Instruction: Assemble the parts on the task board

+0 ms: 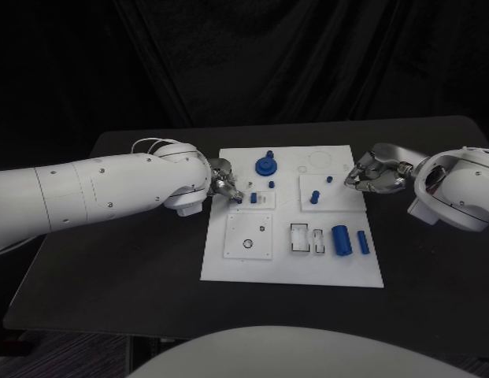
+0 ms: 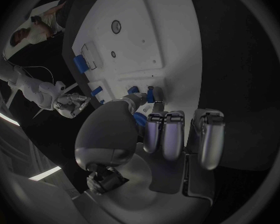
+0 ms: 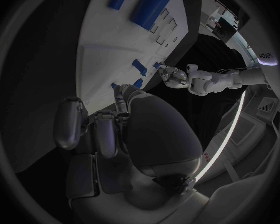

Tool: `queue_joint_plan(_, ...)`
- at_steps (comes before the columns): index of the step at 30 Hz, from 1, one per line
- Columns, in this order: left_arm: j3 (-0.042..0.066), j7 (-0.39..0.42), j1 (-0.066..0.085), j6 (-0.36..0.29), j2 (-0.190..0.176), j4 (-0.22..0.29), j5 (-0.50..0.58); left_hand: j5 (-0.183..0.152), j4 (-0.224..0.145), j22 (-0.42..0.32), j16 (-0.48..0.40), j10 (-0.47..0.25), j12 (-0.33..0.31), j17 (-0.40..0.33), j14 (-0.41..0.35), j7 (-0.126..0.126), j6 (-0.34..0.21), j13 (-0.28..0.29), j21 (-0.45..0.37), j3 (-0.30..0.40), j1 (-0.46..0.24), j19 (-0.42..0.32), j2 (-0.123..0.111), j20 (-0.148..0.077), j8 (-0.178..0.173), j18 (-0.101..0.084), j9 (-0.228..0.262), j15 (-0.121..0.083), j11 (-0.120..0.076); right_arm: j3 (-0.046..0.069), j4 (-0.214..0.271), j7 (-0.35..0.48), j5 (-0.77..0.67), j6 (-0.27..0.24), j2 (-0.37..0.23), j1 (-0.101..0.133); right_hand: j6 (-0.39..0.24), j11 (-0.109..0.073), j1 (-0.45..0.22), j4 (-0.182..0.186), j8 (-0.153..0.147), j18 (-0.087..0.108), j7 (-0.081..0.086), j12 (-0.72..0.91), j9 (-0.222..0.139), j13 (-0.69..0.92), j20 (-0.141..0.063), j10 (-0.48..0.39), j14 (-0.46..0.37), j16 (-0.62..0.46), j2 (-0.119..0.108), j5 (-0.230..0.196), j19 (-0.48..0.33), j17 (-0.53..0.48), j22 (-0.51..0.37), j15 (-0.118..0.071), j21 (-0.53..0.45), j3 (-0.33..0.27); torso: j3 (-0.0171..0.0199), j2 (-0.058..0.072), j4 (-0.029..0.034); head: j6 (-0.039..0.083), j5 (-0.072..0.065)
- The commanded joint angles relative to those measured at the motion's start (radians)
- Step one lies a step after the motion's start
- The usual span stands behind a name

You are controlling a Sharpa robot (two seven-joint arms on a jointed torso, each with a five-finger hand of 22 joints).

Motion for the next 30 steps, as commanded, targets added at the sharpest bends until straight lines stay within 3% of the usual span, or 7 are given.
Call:
queue_joint_plan(1,-0.006,0.007,-0.011,0.026,0.001,0.002,0.001,-0.002,-0.001,0.263,0.007,0.104,0.004,0.263,0.102,-0.003,0.006,0.263,0.003,0.008,-0.007,0.103,0.001,-0.007,0.003,-0.014,0.002,-0.006,-0.007,0.001,-0.001,-0.022,-0.001,0.009,-0.001,-0.003,0.001,0.006,0.003,0.0,0.0,0.007,0.003,-0.003,0.001,0.223,0.003,0.053,0.074,-0.004,0.007,0.005,-0.007,0.193,0.171,0.007,-0.002,0.007,0.0007,0.0,0.0004,0.0,0.003)
queue_joint_plan(30,-0.006,-0.01,-0.014,0.053,-0.011,0.014,0.001,-0.004,-0.001,0.262,0.007,0.104,0.004,0.263,0.102,-0.003,0.006,0.263,0.003,0.01,-0.009,0.1,0.0,-0.007,0.003,-0.013,0.002,-0.006,-0.007,0.001,-0.003,-0.029,-0.001,0.024,0.0,-0.005,0.0,0.006,0.002,-0.001,-0.001,0.008,0.004,-0.004,0.002,0.221,0.003,0.051,0.073,-0.007,0.007,0.005,-0.01,0.19,0.169,0.007,-0.009,0.008,0.0005,0.001,-0.0003,0.0,0.003)
